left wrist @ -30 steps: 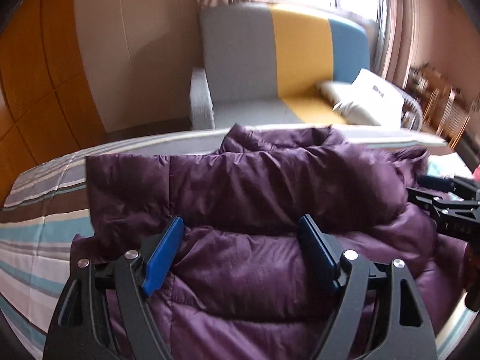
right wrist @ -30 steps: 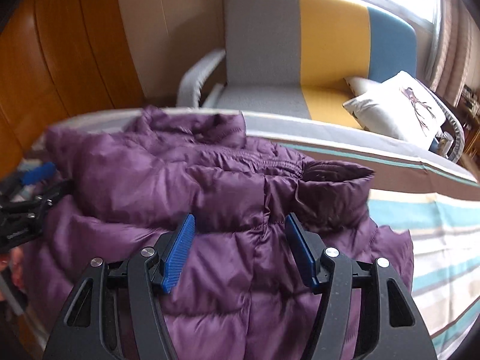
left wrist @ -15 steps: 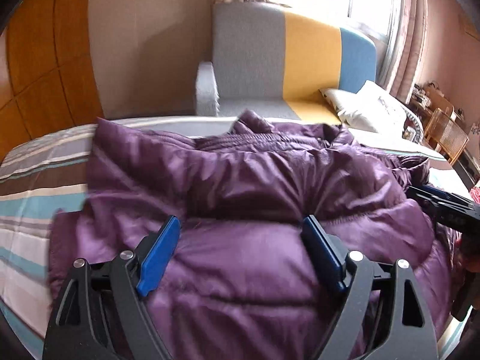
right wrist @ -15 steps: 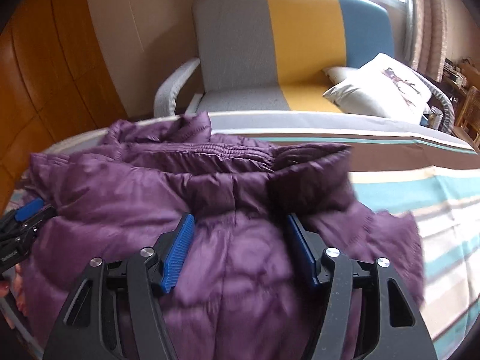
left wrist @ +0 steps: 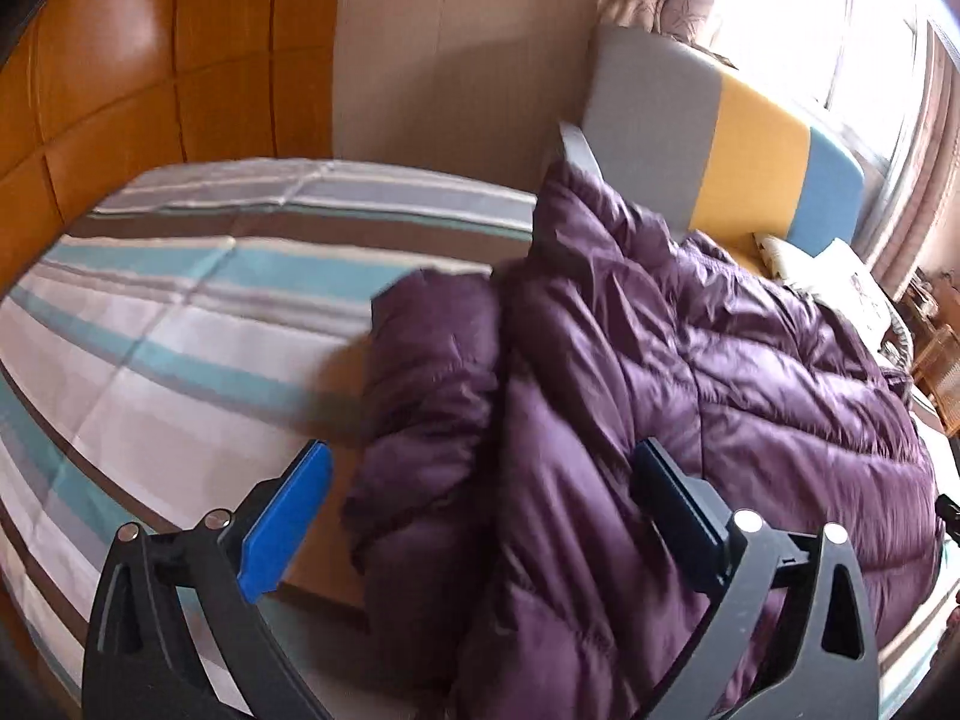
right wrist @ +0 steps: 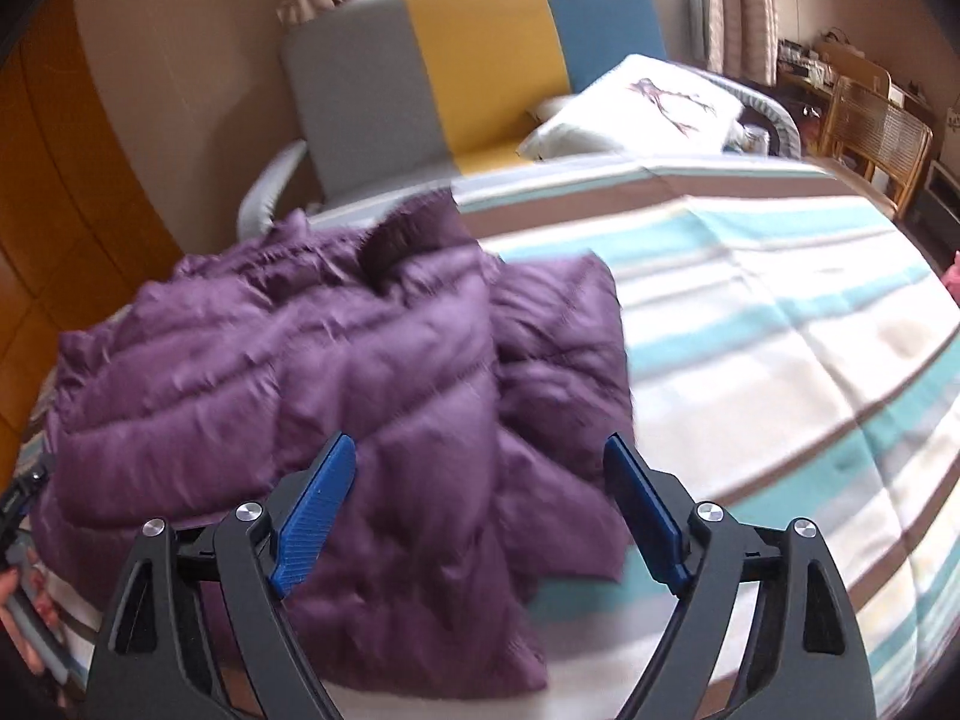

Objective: Fold large clothes

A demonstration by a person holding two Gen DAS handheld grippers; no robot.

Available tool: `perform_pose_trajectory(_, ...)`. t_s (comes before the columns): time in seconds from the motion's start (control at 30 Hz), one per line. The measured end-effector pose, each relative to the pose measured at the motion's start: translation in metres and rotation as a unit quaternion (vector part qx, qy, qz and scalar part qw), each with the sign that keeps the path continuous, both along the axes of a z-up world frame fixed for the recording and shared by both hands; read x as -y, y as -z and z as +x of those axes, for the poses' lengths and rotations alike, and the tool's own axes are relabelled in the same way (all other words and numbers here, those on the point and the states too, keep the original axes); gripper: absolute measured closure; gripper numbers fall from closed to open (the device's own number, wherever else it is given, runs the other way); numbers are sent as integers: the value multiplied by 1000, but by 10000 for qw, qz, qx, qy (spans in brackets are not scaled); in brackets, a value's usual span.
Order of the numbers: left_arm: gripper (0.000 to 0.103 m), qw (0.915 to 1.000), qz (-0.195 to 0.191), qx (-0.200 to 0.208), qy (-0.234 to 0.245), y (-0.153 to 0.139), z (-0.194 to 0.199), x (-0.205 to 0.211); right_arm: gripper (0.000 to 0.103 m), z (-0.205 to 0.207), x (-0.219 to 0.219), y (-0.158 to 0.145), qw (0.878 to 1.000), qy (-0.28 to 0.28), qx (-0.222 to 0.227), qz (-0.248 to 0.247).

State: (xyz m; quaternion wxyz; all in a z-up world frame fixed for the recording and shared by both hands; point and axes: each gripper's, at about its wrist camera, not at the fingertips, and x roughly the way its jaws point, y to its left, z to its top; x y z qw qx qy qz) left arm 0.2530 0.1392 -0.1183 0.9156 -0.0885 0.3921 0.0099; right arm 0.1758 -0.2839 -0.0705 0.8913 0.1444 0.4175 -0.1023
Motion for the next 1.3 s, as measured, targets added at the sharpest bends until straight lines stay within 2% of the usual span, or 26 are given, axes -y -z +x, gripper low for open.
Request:
perform_pose_trajectory(0.07, 2, 9997, -103, -135, 199, 8, 2, 4, 13, 1, 3, 8, 9999, 44, -155, 31)
perform_pose_trajectory(0.17, 3, 9993, -58, -197, 326, 16, 4, 8, 11, 5, 6, 19, 9993, 47, -293, 216)
perform_pose_trajectory(0.23, 11, 9984, -192, -267, 451, 21, 5, 9, 12, 9, 8, 25, 9988, 19, -375, 325)
perform_pose_trajectory(0.3, 30, 9977, -261, -281, 552, 22, 4, 11, 29, 11, 6, 28, 9987, -116, -389, 300)
perform_pose_trajectory(0.33, 35, 9973, -221, -255, 646, 22, 2, 15, 38, 11, 3, 28, 9988, -177, -385, 230)
perform_pose_trajectory(0.37, 47, 9967, -241, -249, 728, 22, 1, 18, 53, 10, 1, 27, 9986, -294, -351, 282)
perform_pose_trajectory(0.4, 56, 9961, -252, -250, 802, 21, -2, 21, 63, 10, -2, 27, 9983, -326, -353, 330)
perform_pose_trajectory(0.5, 70, 9942, -185, -269, 1027, 16, -12, 28, 77, 6, 1, 23, 9967, -401, -401, 579)
perform_pose_trajectory(0.57, 73, 9924, -163, -305, 1183, 12, -21, 31, 81, 1, 5, 21, 9955, -434, -416, 728)
perform_pose_trajectory(0.7, 74, 9888, -216, -387, 1427, 8, -48, 31, 82, -22, 14, 17, 9932, -515, -518, 903)
perform_pose_trajectory(0.9, 73, 9847, -211, -370, 1692, 4, -102, 28, 82, -86, 14, 12, 9896, -704, -594, 1108)
perform_pose_trajectory(0.97, 68, 9848, -211, -366, 1685, 2, -116, 26, 82, -105, 14, 10, 9893, -697, -576, 1144)
perform_pose_trajectory(1.03, 60, 9874, -154, -277, 1551, -3, -127, 22, 77, -119, 13, 7, 9916, -665, -454, 1009)
perform_pose_trajectory(1.1, 52, 9902, -196, -172, 1375, -10, -133, 15, 63, -126, 6, -2, 9948, -740, -268, 639)
perform_pose_trajectory(1.13, 51, 9915, -226, -122, 1277, -14, -135, 11, 61, -129, 5, -7, 9962, -714, -189, 458)
perform_pose_trajectory(1.23, 48, 9962, -112, 374, 779, -39, -146, 2, 61, -130, 0, -35, 9977, -591, 309, 110)
perform_pose_trajectory(1.27, 42, 9960, 27, 631, 639, -52, -149, 3, 61, -127, -3, -42, 9971, -611, 435, 97)
perform_pose_trajectory(1.3, 36, 9951, 106, 784, 601, -60, -148, 6, 55, -119, -7, -48, 9959, -702, 547, 171)
